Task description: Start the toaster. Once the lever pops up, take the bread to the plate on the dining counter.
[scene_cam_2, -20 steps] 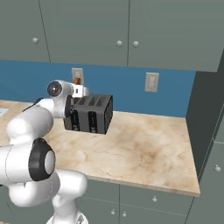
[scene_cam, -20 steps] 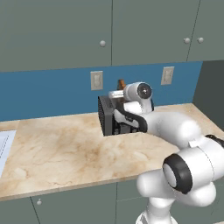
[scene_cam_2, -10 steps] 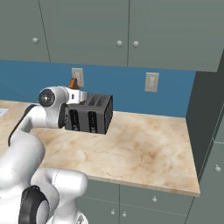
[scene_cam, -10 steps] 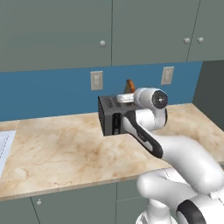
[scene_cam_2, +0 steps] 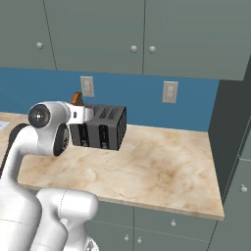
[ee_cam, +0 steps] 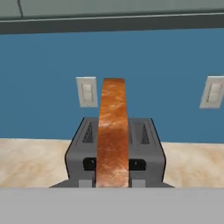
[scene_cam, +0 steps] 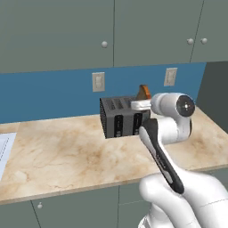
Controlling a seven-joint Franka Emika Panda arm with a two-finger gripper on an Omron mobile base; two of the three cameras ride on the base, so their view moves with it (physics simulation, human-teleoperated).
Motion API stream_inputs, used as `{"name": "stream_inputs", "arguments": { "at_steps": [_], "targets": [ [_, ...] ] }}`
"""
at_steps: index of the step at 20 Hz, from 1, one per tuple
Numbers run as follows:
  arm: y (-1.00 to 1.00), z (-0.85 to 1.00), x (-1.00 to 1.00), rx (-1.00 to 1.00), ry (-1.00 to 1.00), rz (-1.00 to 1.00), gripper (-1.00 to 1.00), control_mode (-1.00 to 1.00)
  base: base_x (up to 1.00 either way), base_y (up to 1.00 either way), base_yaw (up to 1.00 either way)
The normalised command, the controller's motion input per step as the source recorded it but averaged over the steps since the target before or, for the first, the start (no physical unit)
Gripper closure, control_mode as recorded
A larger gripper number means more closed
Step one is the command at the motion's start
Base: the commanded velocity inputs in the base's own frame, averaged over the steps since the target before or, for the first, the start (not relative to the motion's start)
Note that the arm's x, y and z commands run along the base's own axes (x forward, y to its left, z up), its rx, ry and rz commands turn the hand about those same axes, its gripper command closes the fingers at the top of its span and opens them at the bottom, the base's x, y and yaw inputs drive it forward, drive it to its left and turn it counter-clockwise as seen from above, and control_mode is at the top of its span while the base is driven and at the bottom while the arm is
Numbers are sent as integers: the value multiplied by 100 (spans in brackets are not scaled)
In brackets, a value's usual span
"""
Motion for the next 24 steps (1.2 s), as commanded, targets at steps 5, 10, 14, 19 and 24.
{"name": "stream_inputs", "arguments": {
  "at_steps": [5, 10, 14, 19, 24],
  "targets": [
    [-24, 28, -85, 0, 12, -1, 100, -100, 0, 0, 0],
    [-24, 23, -82, 0, 17, -5, 100, -100, 0, 0, 0],
    [-13, 9, -65, 0, 20, -5, 100, -100, 0, 0, 0],
    [-6, 6, -53, 0, 18, -3, 100, -100, 0, 0, 0],
    [-3, 0, -41, 0, 8, 0, 100, -100, 0, 0, 0]
  ]
}}
